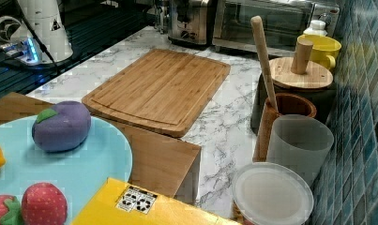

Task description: Turn on the toaster.

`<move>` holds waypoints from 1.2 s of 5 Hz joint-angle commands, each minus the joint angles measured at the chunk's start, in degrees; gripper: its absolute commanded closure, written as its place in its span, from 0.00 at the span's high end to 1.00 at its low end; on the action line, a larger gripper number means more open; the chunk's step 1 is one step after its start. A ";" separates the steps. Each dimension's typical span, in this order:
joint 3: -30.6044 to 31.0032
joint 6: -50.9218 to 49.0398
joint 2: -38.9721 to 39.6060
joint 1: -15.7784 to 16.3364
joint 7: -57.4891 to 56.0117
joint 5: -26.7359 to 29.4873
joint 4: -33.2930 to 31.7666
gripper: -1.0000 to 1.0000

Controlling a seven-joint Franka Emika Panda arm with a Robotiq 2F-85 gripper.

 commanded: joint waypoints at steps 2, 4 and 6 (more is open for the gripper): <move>1.30 7.78 12.22 2.67 12.46 -10.18 -2.67 0.00; 1.21 7.79 12.22 2.75 12.44 -10.15 -2.66 0.00; 1.22 7.78 12.22 2.75 12.45 -10.15 -2.65 0.00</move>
